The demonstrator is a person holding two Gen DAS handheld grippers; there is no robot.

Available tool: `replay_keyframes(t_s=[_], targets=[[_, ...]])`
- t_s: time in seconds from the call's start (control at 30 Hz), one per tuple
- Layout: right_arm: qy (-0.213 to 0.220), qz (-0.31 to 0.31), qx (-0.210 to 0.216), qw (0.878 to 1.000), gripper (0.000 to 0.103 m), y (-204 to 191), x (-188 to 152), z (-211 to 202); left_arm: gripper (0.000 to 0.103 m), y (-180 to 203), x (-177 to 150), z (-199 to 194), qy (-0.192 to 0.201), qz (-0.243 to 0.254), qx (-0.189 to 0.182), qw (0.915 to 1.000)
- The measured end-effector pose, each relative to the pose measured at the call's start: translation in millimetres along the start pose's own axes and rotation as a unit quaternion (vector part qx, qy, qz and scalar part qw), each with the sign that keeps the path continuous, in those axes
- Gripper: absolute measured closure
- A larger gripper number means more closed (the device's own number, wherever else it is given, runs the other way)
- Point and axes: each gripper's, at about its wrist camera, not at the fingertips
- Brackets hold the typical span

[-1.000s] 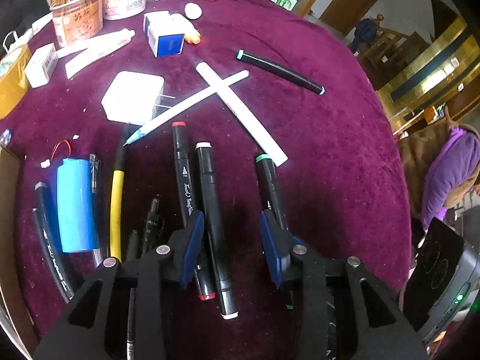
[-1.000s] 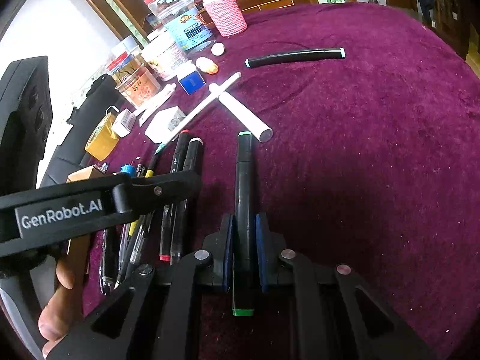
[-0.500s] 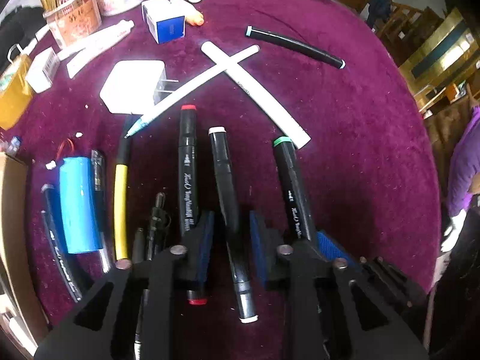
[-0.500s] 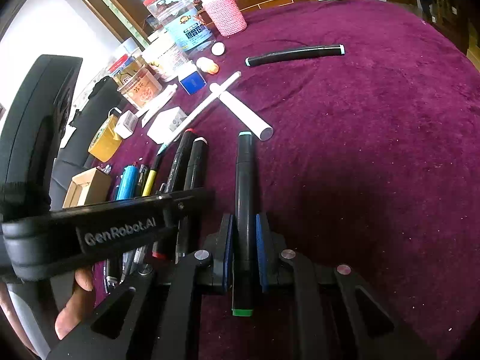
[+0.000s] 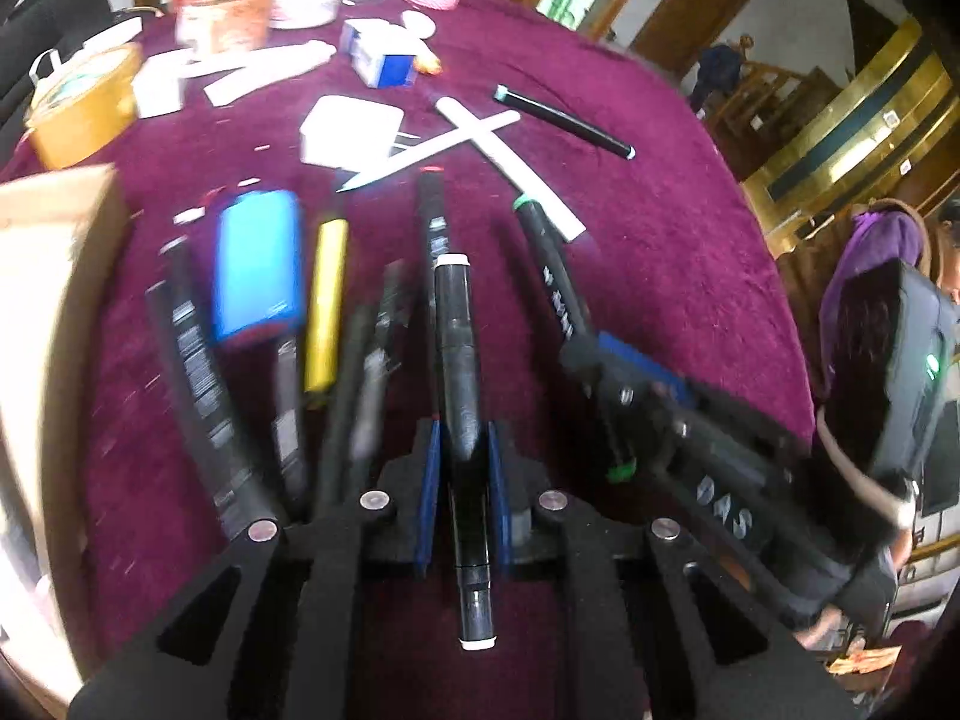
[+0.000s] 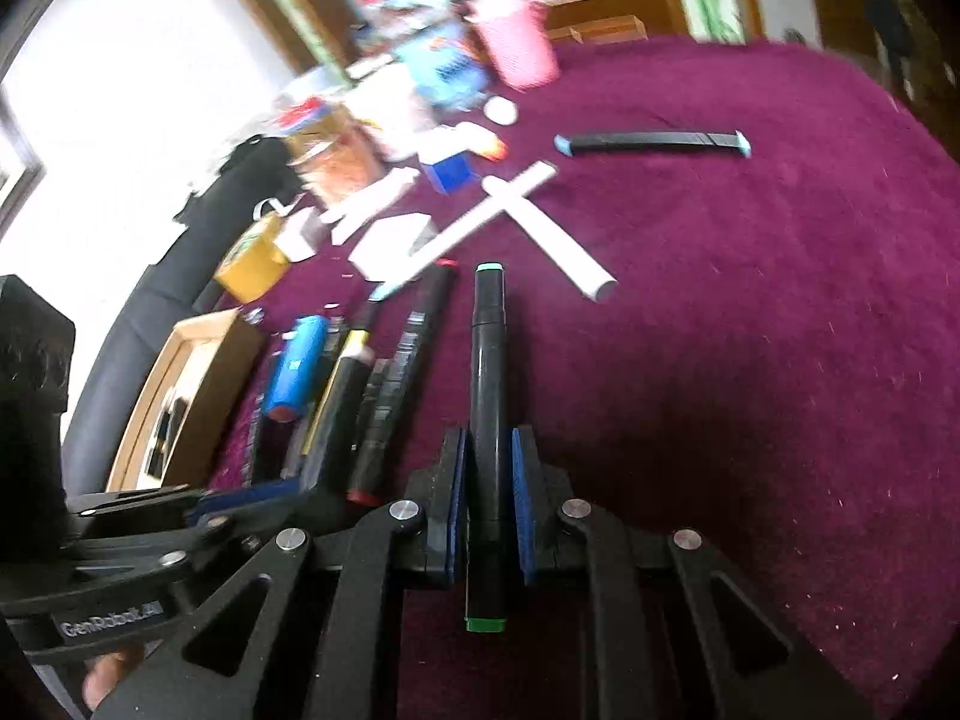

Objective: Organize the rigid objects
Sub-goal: 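Carry both markers over the cardboard tray and open both tools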

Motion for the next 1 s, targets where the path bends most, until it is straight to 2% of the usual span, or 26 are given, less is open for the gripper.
replay_keyframes(t_s=[0.13,0.23,0.4,0.5,0.67,0.87,1.0], targets=[[-0.011,-0.034,-0.002,0.999,0.09,-18.2,-2.3,8.4,0.09,-23.1,-15.2,-23.0,0.024,-0.009,0.004,0.9997],[0.003,-0.048,0.007,0.999,0.09,-25.9,-3.0,5.5,0.09,-37.3,-23.3,-43.0,0.045,-0.009,0.003,0.9989],[0.017,-0.042,-0.013,0.999,0.09,-32.3,-8.7,-1.7,0.09,-50.3,-30.7,-76.6,0.097,-0.007,0.014,0.9951],[0.035,-0.032,0.016,0.999,0.09,-49.1,-22.2,-19.7,0.09,-51.9,-38.8,-93.4,0.125,0.0,0.023,0.9919],[0.043,-0.052,0.042,0.997,0.09,-100.7,-41.6,-46.2,0.09,-50.9,-46.6,-106.4,0.143,0.002,0.029,0.9893],[0.049,-0.084,0.08,0.992,0.09,-148.9,-42.9,-61.2,0.09,-59.7,-55.2,-126.9,0.167,0.004,0.043,0.9849],[0.047,-0.105,0.103,0.988,0.09,-176.7,-36.8,-57.8,0.09,-78.4,-52.8,-136.9,0.172,-0.013,0.04,0.9843]])
Point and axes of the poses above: each gripper's, at about its wrist camera, not at the fingertips, and z roughly the way its jaws point, y to its right, x to its top, and after that the axes turned 10 degrees about -z, right-handed
